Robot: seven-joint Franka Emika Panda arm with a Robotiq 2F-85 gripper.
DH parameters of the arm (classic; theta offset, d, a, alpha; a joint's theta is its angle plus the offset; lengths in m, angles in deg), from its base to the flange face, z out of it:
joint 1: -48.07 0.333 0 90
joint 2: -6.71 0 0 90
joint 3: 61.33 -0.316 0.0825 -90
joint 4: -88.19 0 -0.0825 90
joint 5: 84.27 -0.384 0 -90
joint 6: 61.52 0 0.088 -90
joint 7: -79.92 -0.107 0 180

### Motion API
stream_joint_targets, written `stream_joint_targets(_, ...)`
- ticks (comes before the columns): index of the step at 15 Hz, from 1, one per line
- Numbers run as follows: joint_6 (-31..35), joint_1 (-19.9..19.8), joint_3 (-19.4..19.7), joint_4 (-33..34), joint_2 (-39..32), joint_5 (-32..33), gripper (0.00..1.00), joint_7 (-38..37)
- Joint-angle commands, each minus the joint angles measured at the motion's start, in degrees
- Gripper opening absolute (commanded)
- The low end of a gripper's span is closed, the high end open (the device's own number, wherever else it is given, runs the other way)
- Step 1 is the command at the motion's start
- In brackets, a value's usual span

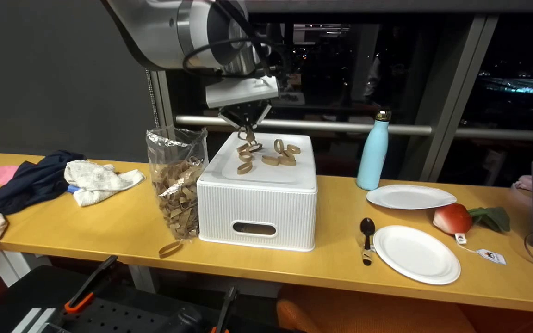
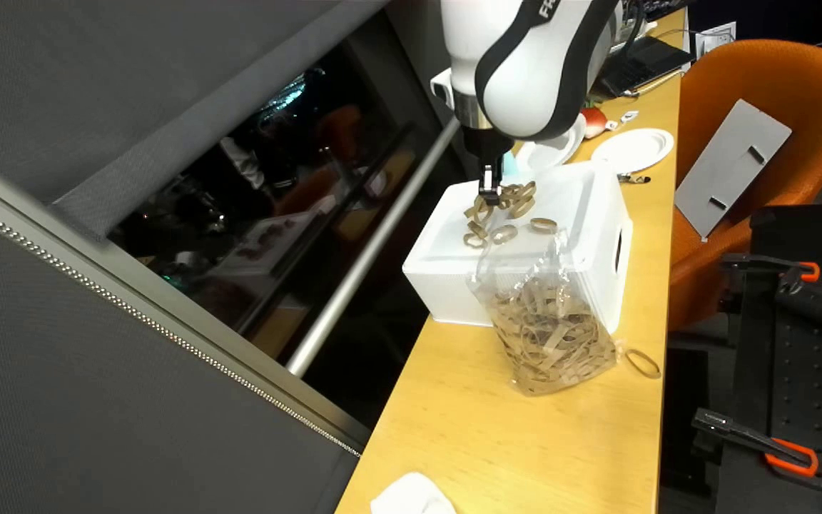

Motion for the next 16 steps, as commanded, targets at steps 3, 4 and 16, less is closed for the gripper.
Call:
stream_joint_targets(3,-8.6,3.5,1.3,-1.7,11.1,-1.7,0.01,1.1)
stream_joint_targets(4,-9.7,4.3,0.8,-0.7,11.3,-3.1,0.01,2.3)
stream_joint_targets(16,-26.5,9.5,0.4,4.7,12.0,-20.1,0.01,6.6)
